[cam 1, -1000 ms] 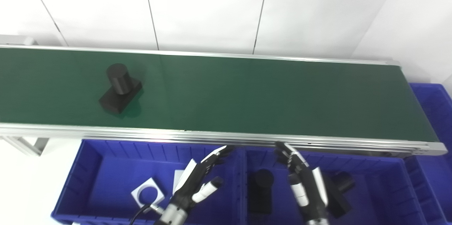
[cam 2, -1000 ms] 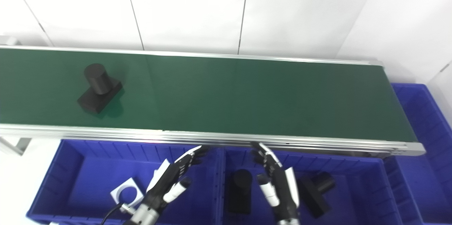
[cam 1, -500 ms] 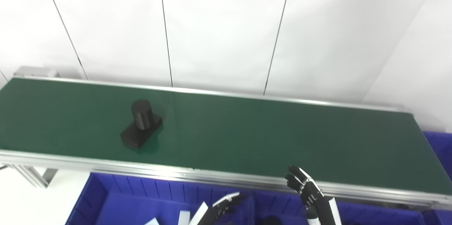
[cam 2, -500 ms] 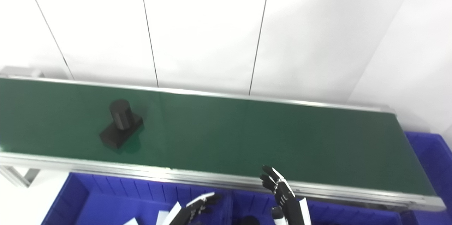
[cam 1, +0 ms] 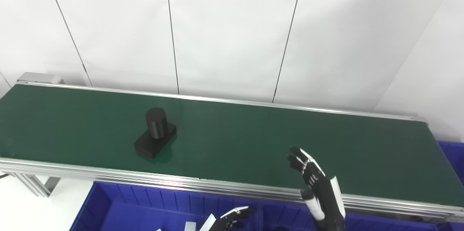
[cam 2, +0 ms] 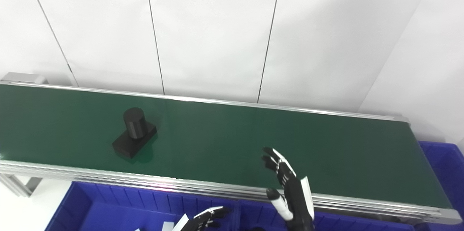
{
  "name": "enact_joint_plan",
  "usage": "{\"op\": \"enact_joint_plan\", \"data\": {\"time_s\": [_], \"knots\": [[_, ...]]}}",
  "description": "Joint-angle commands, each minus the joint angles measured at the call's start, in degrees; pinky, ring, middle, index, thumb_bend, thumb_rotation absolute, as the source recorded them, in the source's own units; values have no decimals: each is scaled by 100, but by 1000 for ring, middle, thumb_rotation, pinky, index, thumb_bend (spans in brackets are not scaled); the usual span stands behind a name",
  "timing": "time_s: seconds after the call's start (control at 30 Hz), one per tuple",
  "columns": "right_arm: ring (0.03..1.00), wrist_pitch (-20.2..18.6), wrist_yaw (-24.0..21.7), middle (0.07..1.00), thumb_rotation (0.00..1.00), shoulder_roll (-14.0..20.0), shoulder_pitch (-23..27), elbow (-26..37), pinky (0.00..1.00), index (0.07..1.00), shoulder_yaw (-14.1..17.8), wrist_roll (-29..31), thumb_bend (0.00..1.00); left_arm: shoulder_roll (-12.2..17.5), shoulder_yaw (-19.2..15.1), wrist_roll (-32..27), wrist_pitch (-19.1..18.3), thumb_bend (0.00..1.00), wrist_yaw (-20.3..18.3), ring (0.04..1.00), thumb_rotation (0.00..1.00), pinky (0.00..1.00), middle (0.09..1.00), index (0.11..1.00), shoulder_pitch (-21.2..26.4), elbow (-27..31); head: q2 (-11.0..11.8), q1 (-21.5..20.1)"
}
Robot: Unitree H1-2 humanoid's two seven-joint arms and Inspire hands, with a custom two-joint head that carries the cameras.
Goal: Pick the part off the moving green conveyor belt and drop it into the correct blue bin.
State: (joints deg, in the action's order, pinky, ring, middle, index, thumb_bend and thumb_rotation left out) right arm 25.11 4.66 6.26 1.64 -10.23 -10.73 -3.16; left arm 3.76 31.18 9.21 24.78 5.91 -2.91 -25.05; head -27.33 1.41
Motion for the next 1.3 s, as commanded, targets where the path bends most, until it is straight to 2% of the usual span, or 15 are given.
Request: {"op": "enact_joint_plan", "data": {"time_s": [0.0,0.03,0.07,0.1,0.2,0.3,0.5,0.6,0.73,0.97,1.27], "knots": [[810,182,-41,859,699,-8,301,-3,785,835,64,59,824,-43,39,-12,215,810,115,857,993,781,872,809,125,92,-5,4],[807,182,-69,855,640,-16,351,-40,783,836,77,88,823,-43,46,-8,215,813,123,858,994,781,873,809,127,91,-5,4],[806,182,-82,855,634,-50,480,-138,783,836,107,117,823,-48,56,-1,215,813,134,858,994,781,873,809,134,84,3,-11],[792,182,-61,839,545,-85,601,-222,770,835,127,108,861,-57,67,3,215,813,147,860,994,782,872,809,144,69,11,-11],[768,182,76,827,416,-147,942,-435,736,845,138,-30,906,-90,74,-4,215,826,159,859,994,780,870,806,180,1,47,-9],[763,181,111,827,356,-157,1230,-640,731,852,149,-95,937,-125,84,15,215,832,180,858,998,776,870,809,216,-64,88,-15],[783,182,-220,850,240,-207,1822,-1159,756,873,268,179,986,-185,161,5,215,813,249,859,991,784,870,811,292,-145,91,84],[778,181,-352,872,155,-235,2087,-1412,718,884,347,250,1000,-214,185,15,215,811,293,854,989,780,868,811,302,-155,100,128],[778,182,-468,884,118,-270,2437,-1790,691,878,404,248,1000,-261,173,-13,215,832,269,855,980,777,870,813,315,-200,141,184],[774,181,-255,906,111,-367,2989,-2546,652,873,362,-60,1000,-307,215,18,215,822,334,843,953,755,865,808,317,-176,161,284],[742,173,43,909,93,-464,3459,-3141,605,876,185,-642,1000,-291,283,20,215,835,392,848,944,754,868,813,274,-115,126,270]]}}
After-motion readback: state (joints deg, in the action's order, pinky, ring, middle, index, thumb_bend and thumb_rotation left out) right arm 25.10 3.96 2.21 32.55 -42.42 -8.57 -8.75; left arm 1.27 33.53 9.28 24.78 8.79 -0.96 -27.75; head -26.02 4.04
